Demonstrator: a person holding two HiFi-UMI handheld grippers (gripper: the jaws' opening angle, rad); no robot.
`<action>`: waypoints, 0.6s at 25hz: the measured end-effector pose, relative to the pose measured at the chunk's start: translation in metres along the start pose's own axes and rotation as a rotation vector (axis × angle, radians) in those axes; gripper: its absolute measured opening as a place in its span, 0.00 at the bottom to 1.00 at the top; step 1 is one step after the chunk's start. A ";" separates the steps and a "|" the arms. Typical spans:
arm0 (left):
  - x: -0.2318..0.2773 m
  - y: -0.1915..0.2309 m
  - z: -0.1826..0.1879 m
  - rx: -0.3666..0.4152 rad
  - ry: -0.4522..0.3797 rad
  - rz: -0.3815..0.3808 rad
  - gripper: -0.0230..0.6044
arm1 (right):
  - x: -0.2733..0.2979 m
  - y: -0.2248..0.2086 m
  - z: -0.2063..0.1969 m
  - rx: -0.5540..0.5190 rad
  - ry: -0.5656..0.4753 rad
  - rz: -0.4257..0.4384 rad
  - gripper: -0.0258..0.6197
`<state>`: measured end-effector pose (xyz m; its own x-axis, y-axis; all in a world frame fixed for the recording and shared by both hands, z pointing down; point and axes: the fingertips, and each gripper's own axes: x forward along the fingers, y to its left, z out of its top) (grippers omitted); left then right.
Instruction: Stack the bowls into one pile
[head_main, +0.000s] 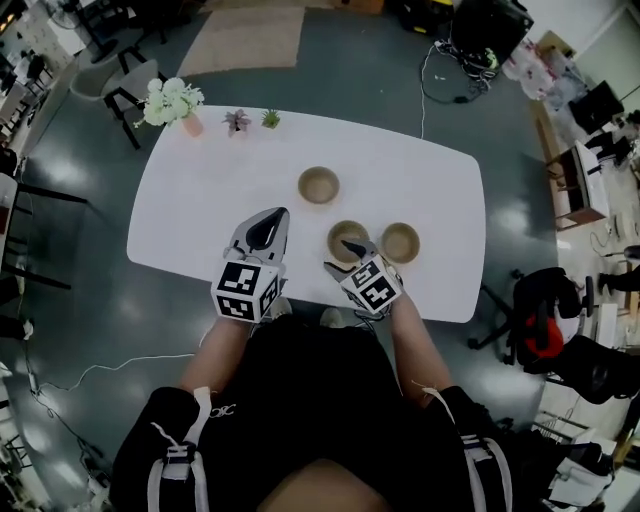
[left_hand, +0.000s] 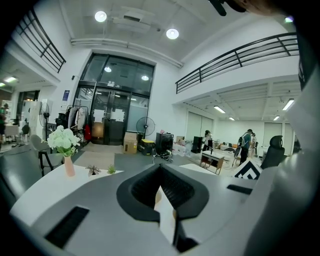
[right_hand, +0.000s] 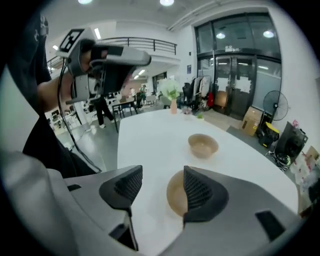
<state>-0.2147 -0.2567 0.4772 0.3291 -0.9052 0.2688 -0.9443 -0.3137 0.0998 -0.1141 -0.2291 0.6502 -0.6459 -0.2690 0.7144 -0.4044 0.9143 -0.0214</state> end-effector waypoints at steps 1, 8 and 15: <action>-0.002 0.001 -0.003 -0.002 0.004 0.003 0.06 | 0.006 0.005 -0.011 -0.014 0.050 0.007 0.45; -0.012 0.004 -0.019 -0.017 0.029 0.027 0.06 | 0.034 -0.006 -0.079 -0.176 0.351 -0.135 0.43; -0.023 0.014 -0.032 -0.028 0.048 0.064 0.06 | 0.049 -0.015 -0.093 -0.289 0.409 -0.210 0.32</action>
<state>-0.2352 -0.2308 0.5027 0.2690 -0.9079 0.3214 -0.9630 -0.2471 0.1079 -0.0789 -0.2280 0.7507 -0.2426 -0.3676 0.8978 -0.2656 0.9152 0.3030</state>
